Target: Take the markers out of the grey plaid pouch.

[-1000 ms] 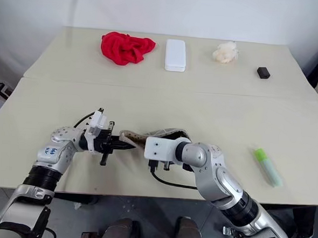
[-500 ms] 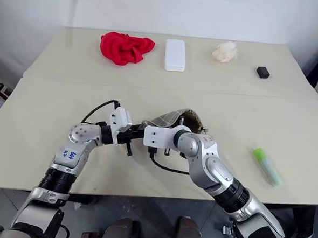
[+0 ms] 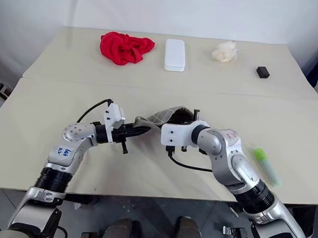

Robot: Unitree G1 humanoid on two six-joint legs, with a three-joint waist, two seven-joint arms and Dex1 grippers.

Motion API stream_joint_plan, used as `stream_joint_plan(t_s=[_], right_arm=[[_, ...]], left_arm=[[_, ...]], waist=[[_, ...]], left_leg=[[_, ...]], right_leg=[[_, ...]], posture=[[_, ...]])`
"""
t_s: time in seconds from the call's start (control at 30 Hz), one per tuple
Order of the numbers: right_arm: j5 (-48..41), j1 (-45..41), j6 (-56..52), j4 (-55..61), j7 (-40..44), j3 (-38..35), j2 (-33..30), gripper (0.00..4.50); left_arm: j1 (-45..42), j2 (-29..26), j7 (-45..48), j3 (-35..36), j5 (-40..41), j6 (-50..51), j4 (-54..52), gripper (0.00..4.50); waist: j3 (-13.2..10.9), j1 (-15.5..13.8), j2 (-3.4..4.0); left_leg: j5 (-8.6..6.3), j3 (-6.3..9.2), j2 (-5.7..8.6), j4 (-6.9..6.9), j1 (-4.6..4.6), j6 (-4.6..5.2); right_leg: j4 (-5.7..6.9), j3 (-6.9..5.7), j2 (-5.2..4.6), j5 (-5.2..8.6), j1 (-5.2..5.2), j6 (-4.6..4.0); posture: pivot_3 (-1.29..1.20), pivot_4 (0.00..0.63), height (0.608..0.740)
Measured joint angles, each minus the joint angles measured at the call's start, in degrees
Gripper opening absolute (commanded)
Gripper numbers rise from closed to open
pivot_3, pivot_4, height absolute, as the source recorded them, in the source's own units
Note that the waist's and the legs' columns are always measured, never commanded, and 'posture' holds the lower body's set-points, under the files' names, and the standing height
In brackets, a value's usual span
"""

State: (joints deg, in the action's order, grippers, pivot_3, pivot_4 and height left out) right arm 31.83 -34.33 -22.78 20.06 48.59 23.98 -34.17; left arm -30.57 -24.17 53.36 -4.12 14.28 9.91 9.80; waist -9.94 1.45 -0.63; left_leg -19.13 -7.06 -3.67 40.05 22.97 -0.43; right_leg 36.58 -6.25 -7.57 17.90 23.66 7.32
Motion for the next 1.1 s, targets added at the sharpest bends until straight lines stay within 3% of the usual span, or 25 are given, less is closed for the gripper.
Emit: stream_joint_plan(t_s=[0.2, 0.5, 0.73, 0.87, 1.0, 1.1], right_arm=[[-11.0, 1.5, -4.0, 2.8, 3.5, -9.7, 1.3, 0.59], [-34.3, 7.8, -2.7, 9.8, 11.5, -26.4, -5.0, 0.59], [-50.0, 19.0, -18.5, 16.3, 11.2, -42.0, -8.2, 0.59], [-50.3, 32.8, -25.4, 13.1, 8.0, -50.0, -11.2, 0.59], [-48.3, 37.8, -30.3, 10.8, 0.2, -52.1, -9.5, 0.59], [-43.8, 42.0, -31.1, 8.8, -7.1, -49.7, -8.7, 0.59]], left_arm=[[-0.2, 0.0, 1.2, 1.2, 1.0, -2.0, 0.1, 0.0], [-0.4, -0.1, 8.2, 3.5, 5.8, -3.9, 4.2, 0.0], [-0.8, -1.4, 11.1, 4.8, 5.9, -7.3, 7.9, 0.0], [-0.4, -2.1, 14.7, 6.4, 8.1, -7.4, 9.4, 0.0], [-0.7, -3.0, 18.0, 7.6, 10.4, -6.6, 9.6, 0.0], [-2.2, -3.0, 18.8, 7.7, 10.6, -6.6, 11.2, 0.0]], waist=[[0.0, -0.3, 0.0], [0.0, -1.4, 0.0], [0.0, -2.3, -0.01], [0.0, -3.0, -0.03], [0.0, -2.7, -0.02], [0.0, -2.7, -0.01]], left_leg=[[0.0, 0.01, 0.01, 0.02, 0.0, 0.0], [0.0, 0.0, 0.0, 0.01, -0.01, 0.01], [-0.02, 0.04, 0.01, 0.01, -0.02, 0.03], [-0.04, -0.01, 0.04, 0.03, -0.02, 0.07], [-0.01, -0.02, 0.0, 0.02, -0.12, 0.05], [-0.01, -0.06, 0.02, 0.01, -0.14, 0.05]], right_leg=[[0.0, 0.0, 0.0, 0.0, -0.02, 0.0], [-0.05, 0.0, 0.01, 0.0, -0.04, 0.0], [-0.07, -0.01, 0.01, 0.0, -0.09, 0.0], [-0.13, 0.01, -0.01, -0.02, -0.12, 0.03], [-0.05, 0.04, 0.02, -0.02, -0.13, 0.02], [-0.06, 0.07, 0.01, -0.02, -0.13, 0.02]], posture=[[0.0, 0.15, 0.74], [0.0, 0.15, 0.74], [0.0, 0.15, 0.74], [0.0, 0.15, 0.74], [0.0, 0.15, 0.74], [0.0, 0.15, 0.74]])
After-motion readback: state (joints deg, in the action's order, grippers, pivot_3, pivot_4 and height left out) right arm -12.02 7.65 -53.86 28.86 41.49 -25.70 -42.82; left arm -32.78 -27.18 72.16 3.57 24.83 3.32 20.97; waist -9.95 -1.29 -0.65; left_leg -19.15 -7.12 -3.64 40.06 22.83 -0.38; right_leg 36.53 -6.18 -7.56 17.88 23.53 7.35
